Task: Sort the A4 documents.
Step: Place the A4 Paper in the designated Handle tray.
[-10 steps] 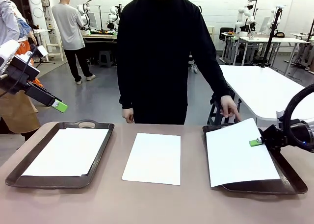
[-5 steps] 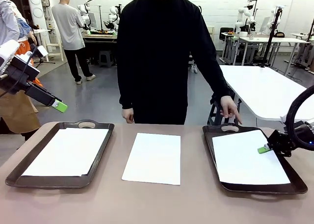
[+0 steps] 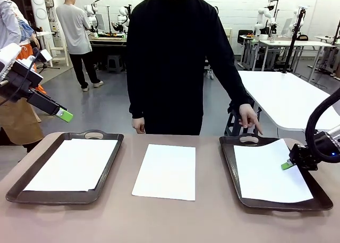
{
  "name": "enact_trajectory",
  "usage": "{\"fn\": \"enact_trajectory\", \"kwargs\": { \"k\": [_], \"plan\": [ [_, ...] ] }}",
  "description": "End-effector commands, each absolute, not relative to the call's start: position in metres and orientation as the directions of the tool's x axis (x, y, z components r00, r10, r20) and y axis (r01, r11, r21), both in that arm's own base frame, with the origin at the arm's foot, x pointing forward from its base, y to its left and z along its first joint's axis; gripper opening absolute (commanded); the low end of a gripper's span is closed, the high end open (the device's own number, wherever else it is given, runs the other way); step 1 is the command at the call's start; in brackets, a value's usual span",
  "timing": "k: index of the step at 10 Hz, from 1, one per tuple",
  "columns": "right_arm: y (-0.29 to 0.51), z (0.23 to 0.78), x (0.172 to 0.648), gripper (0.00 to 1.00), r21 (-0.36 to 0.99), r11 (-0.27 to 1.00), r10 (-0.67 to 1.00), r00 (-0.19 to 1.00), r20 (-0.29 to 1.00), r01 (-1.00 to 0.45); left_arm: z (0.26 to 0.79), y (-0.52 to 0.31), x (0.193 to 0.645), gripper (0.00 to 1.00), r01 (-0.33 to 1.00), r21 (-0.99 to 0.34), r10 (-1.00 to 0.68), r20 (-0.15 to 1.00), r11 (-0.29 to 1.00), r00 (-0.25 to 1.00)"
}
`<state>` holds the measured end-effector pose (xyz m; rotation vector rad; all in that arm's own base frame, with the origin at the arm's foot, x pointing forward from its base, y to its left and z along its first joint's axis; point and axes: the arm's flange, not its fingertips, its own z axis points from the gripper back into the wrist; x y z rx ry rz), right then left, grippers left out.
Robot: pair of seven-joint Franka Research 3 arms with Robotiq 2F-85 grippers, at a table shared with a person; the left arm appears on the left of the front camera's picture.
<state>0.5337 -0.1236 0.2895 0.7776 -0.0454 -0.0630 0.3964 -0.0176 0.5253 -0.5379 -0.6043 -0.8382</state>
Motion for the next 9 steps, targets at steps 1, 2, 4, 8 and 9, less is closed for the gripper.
{"fn": "enact_trajectory", "kwargs": {
  "k": [1,2,4,8,9],
  "plan": [
    [-0.115,0.3,0.546,0.01,0.644,0.765,-0.067,0.997,0.044,0.022,0.524,-0.017,0.397,1.0,0.814,-0.204,-0.507,0.693,0.544,0.512],
    [-0.111,0.305,0.553,0.01,0.615,0.789,-0.046,0.997,0.068,-0.006,0.524,-0.017,0.397,1.0,0.814,-0.204,-0.507,0.693,0.544,0.512],
    [-0.094,0.314,0.564,0.01,0.561,0.824,0.043,0.997,0.069,-0.074,0.524,-0.017,0.397,1.0,0.814,-0.204,-0.507,0.693,0.544,0.512],
    [-0.08,0.321,0.571,0.01,0.52,0.847,0.129,0.992,0.01,-0.116,0.524,-0.017,0.397,1.0,0.814,-0.204,-0.507,0.693,0.544,0.512],
    [-0.08,0.321,0.57,0.01,0.515,0.849,0.136,0.991,-0.001,-0.116,0.524,-0.017,0.397,1.0,0.814,-0.204,-0.507,0.693,0.544,0.512]
  ]
}}
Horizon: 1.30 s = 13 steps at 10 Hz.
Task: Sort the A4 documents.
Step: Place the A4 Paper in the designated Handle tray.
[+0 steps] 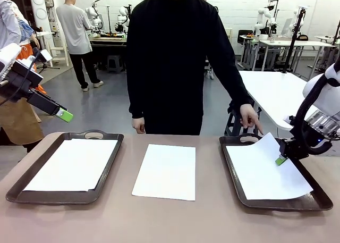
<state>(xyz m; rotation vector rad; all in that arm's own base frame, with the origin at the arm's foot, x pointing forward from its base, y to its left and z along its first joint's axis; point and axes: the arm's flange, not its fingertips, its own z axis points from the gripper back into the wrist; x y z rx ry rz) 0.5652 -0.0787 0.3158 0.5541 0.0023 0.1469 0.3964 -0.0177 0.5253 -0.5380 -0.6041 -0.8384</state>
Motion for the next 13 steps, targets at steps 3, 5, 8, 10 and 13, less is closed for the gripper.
{"fn": "enact_trajectory", "kwargs": {
  "k": [3,5,8,10,13],
  "plan": [
    [-0.077,0.319,0.569,0.06,0.521,0.847,0.113,0.994,0.005,-0.099,0.524,-0.017,0.397,1.0,0.814,-0.204,-0.507,0.693,0.544,0.512],
    [-0.074,0.318,0.567,0.24,0.525,0.844,0.118,0.993,0.017,-0.109,0.524,-0.017,0.397,1.0,0.814,-0.204,-0.507,0.693,0.544,0.512],
    [-0.075,0.326,0.559,0.58,0.426,0.902,0.062,0.997,0.035,-0.071,0.524,-0.017,0.397,1.0,0.814,-0.204,-0.507,0.693,0.544,0.512],
    [-0.077,0.331,0.554,0.78,0.376,0.926,0.028,0.999,0.029,-0.037,0.524,-0.017,0.397,1.0,0.814,-0.204,-0.507,0.693,0.544,0.512],
    [-0.078,0.344,0.545,1.0,0.277,0.961,-0.017,0.999,0.037,0.006,0.524,-0.017,0.397,1.0,0.814,-0.204,-0.507,0.693,0.544,0.512]
  ]
}}
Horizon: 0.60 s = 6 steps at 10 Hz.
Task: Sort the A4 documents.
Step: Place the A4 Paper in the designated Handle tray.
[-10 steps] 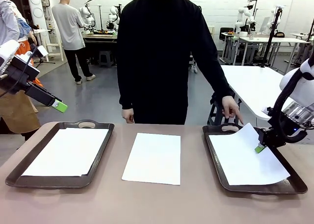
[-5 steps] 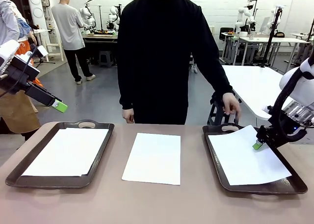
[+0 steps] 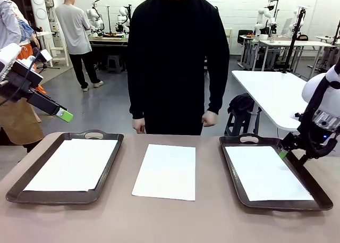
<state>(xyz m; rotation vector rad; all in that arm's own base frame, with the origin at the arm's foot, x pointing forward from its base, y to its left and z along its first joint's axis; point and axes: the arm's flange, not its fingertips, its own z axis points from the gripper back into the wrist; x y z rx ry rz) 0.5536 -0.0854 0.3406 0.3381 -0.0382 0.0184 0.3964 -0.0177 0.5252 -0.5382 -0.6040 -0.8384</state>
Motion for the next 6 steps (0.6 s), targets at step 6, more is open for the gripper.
{"fn": "enact_trajectory", "kwargs": {
  "k": [6],
  "plan": [
    [-0.0817,0.3502,0.5472,1.0,0.301,0.953,0.007,0.999,0.051,-0.022,0.5237,-0.017,0.3967,1.0,0.814,-0.204,-0.507,0.693,0.544,0.512]
  ]
}}
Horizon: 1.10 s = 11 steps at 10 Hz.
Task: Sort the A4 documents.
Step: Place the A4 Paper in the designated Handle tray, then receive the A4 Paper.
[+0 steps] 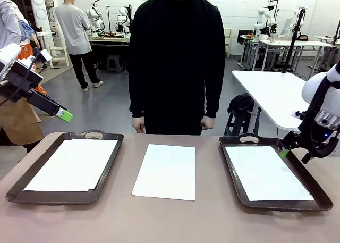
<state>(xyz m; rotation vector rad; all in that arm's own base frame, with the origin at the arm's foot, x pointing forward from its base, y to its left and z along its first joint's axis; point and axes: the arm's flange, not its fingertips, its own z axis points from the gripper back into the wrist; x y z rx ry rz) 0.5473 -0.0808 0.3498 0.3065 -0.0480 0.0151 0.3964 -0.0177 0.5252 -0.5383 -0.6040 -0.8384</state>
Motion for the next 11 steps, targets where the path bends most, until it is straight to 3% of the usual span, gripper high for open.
{"fn": "enact_trajectory", "kwargs": {
  "k": [1,11],
  "plan": [
    [-0.0817,0.3502,0.5472,1.0,0.301,0.953,0.007,0.999,0.051,-0.022,0.5237,-0.017,0.3967,1.0,0.814,-0.204,-0.507,0.693,0.544,0.512],
    [-0.0817,0.3502,0.5472,1.0,0.301,0.953,0.007,0.999,0.051,-0.022,0.5237,-0.017,0.3967,1.0,0.814,-0.204,-0.507,0.693,0.544,0.512]
  ]
}}
